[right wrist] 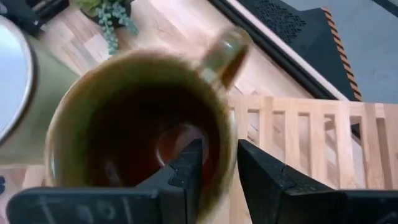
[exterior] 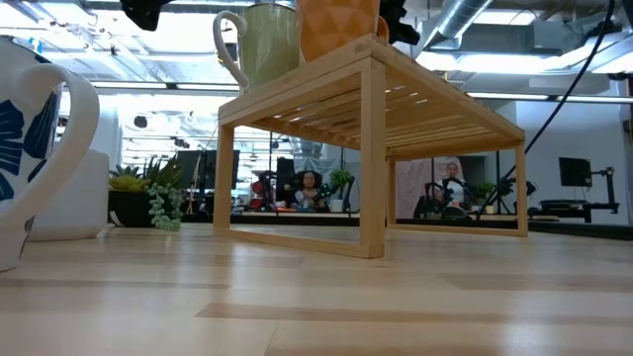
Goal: Place coffee mugs
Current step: Put the brown mug on the shelf
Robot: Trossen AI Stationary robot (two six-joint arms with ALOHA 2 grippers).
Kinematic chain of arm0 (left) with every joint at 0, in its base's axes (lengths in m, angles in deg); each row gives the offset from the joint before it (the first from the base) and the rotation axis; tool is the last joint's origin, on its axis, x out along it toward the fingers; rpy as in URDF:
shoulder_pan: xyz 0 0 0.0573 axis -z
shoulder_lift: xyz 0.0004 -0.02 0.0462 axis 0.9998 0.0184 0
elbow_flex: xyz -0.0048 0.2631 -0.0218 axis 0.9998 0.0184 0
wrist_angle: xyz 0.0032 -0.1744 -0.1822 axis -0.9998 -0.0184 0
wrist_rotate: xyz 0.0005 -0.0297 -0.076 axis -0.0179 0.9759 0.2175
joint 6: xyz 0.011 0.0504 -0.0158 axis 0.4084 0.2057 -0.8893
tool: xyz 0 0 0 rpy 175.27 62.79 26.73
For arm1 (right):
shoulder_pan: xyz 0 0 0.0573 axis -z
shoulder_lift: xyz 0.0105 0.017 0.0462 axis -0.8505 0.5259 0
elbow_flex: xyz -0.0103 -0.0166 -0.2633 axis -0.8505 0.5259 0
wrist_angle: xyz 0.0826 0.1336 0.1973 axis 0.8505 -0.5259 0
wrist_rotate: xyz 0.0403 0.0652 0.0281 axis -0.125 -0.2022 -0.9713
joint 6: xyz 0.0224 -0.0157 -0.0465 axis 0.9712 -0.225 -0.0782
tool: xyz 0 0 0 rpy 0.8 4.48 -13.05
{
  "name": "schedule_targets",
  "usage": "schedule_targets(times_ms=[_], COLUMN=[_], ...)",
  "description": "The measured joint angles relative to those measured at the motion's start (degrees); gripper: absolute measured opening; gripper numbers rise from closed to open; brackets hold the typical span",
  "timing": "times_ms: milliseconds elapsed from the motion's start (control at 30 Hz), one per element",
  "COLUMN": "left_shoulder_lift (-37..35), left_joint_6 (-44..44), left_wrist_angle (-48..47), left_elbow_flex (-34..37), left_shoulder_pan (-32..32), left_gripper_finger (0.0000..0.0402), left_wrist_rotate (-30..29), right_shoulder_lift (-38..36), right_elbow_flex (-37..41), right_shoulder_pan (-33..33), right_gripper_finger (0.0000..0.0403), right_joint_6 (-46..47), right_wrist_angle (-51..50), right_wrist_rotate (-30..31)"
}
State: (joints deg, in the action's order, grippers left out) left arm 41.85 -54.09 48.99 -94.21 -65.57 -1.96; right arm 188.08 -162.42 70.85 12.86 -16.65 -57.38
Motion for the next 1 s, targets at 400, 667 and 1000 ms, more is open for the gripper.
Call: schedule_targets(times_ms=[400, 667, 1000], left_shoulder_lift=[0.0, 0.0, 0.0], left_joint_6=[0.0, 0.0, -0.1], left_wrist_angle=[-0.1, -0.1, -0.5], left_elbow_flex=[0.0, 0.0, 0.0], left_shoulder_pan=[0.0, 0.0, 0.0], left_gripper_finger=[0.0187, 0.0187, 0.0187], left_wrist_rotate=[0.0, 0.0, 0.0], right_shoulder_lift=[0.0, 0.0, 0.0], right_elbow_flex=[-0.6, -0.6, -0.6], right_shoulder_pan=[0.0, 0.0, 0.1], right_gripper_finger=[0.0128, 0.0128, 0.0128], right_joint_6=[-0.2, -1.4, -7.0], right_wrist_angle=[-0.1, -0.4, -0.2], right_wrist_rotate=[-0.1, -0.1, -0.1])
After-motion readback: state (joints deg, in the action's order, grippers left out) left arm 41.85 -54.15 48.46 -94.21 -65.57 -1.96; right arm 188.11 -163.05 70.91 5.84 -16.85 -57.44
